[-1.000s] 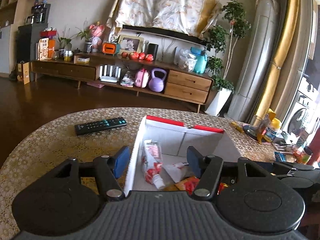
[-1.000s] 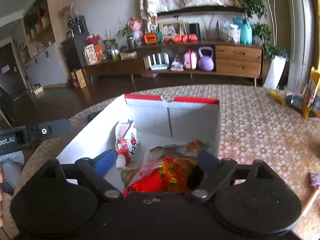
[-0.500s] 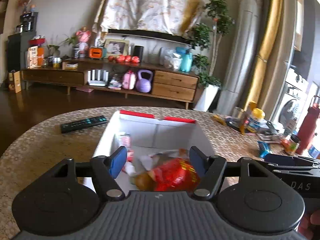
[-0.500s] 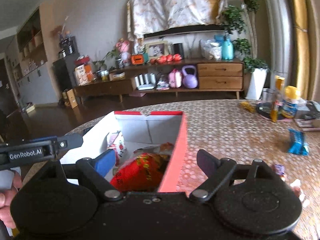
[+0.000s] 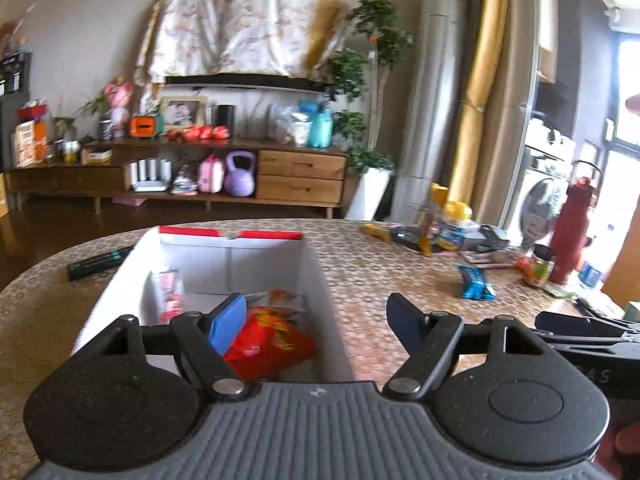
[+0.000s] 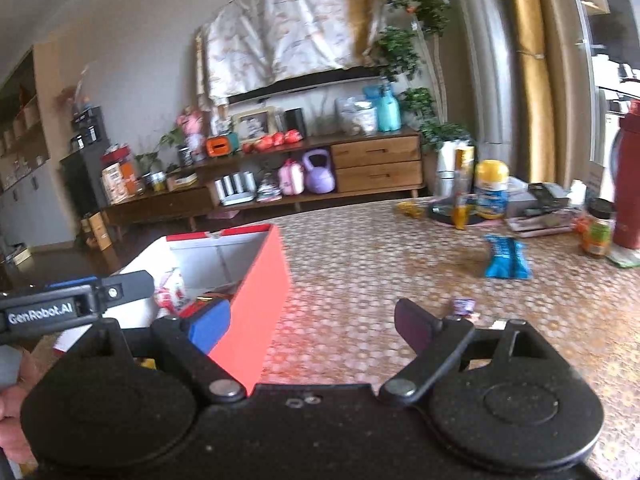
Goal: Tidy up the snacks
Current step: 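Move both open tools back toward the small snacks on the table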
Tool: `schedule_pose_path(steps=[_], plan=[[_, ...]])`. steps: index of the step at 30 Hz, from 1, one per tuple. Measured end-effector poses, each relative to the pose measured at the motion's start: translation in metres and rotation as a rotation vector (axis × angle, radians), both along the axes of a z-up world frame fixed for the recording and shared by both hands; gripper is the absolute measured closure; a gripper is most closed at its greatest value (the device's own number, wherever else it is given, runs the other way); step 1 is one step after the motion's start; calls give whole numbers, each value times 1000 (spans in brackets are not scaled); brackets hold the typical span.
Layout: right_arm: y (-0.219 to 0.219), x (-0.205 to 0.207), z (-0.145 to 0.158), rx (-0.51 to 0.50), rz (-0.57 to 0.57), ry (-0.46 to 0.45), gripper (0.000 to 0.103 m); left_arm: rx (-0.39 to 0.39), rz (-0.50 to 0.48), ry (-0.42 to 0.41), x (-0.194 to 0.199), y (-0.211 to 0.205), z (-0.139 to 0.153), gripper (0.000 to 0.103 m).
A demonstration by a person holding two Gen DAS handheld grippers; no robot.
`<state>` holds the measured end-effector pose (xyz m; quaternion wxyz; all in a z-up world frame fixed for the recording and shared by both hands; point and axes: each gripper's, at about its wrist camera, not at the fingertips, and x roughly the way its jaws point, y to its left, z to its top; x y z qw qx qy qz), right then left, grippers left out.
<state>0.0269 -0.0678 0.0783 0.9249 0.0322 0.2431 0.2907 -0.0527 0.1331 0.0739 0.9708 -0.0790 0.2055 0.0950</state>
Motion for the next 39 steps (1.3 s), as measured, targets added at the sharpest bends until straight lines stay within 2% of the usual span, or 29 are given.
schedule_pose_path(steps=[13,23,33,39], plan=[[-68,7,-38,-35,-159,-15,14,45,-174,-1,35,-70,-17,26],[-108,21,-63,-61,-260,-6,14,96,-299,25,83,-113,-53,26],[-133,44,-81,-61,-311,32,14,110,-381,114,135,-139,-96,26],[-139,64,-93,-59,-315,68,14,111,-392,149,157,-146,-107,26]])
